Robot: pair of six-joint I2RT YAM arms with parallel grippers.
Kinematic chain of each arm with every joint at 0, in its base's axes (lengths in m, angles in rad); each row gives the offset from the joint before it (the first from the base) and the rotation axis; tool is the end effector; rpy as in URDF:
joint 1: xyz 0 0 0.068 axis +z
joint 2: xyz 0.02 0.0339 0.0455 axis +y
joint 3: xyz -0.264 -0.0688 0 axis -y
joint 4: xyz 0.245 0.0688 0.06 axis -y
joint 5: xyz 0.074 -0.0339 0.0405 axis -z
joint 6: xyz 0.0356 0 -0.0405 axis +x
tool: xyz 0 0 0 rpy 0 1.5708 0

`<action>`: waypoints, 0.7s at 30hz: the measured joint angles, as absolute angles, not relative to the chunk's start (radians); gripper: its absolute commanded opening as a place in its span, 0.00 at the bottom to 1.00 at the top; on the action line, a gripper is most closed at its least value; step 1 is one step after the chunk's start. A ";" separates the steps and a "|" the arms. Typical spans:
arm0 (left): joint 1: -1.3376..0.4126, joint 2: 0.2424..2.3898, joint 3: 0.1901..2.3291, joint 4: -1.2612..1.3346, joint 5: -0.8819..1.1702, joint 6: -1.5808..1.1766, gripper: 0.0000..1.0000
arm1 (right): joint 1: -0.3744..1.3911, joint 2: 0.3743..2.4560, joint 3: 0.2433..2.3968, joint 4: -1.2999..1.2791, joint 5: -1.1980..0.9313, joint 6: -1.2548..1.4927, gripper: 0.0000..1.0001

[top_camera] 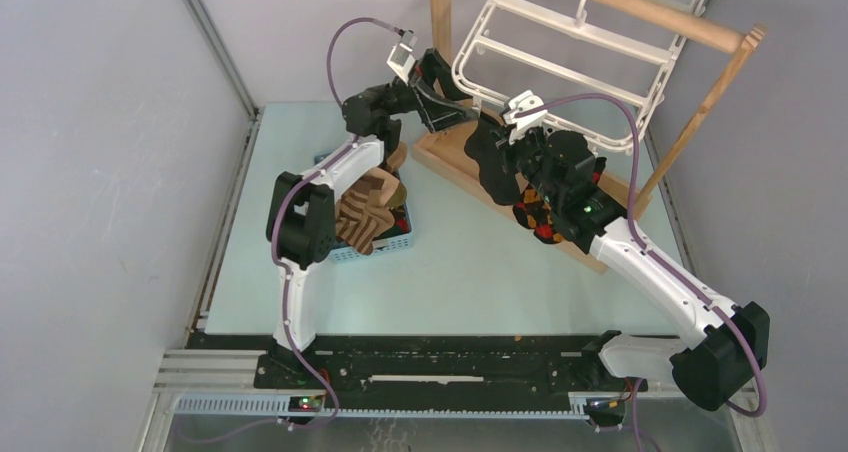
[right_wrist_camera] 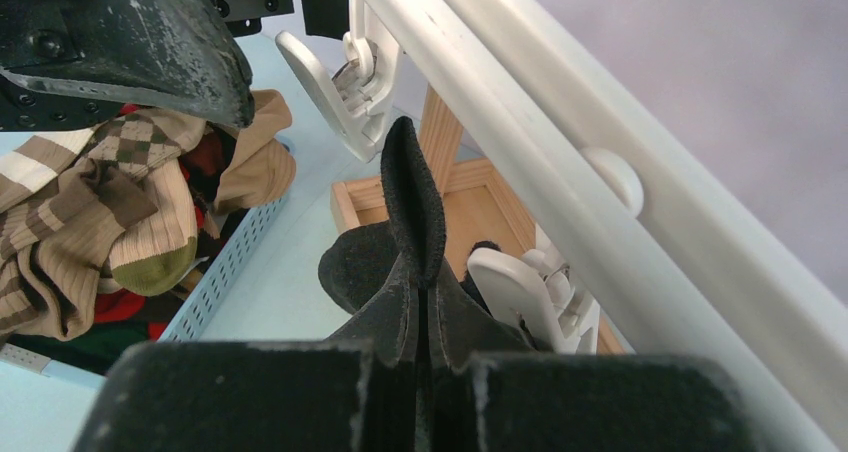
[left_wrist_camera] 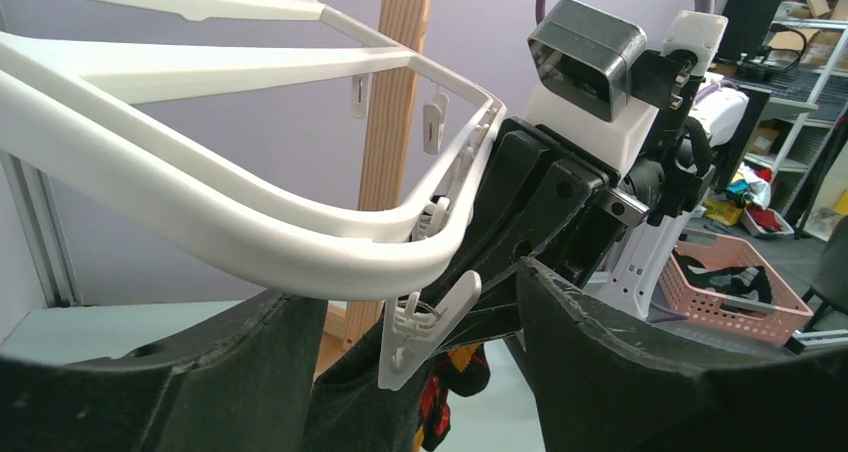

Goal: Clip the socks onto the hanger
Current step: Open the clamp at the hanger.

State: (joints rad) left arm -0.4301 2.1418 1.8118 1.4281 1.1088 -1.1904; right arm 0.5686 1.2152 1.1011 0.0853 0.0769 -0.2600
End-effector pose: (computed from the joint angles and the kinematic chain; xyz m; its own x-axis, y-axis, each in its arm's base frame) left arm 0.4001 -0.2186 0.3930 -0.2161 -0.3562 -0.9091 0.9580 -0.2574 -0.1268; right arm 0.2440 0.1526 0.3895 0.0979 -0.2416 -0.9654 -0.4625 0.8479 -0.2591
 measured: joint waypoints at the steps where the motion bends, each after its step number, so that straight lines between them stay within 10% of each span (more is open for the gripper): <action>1: -0.430 2.142 1.812 1.428 1.109 -1.191 0.64 | 0.569 1.215 1.101 0.085 0.077 -0.260 0.00; 13: -0.430 2.142 1.812 1.429 1.095 -1.209 0.17 | 0.567 1.215 1.101 0.085 0.076 -0.260 0.00; 21: -0.430 2.142 1.812 1.431 1.086 -1.214 0.10 | 0.562 1.203 1.100 0.056 0.072 -0.260 0.00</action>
State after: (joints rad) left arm -0.4297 2.1418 1.8118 1.4311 1.0863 -1.2137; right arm 0.5625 1.2026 1.1000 0.0559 0.0719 -0.2600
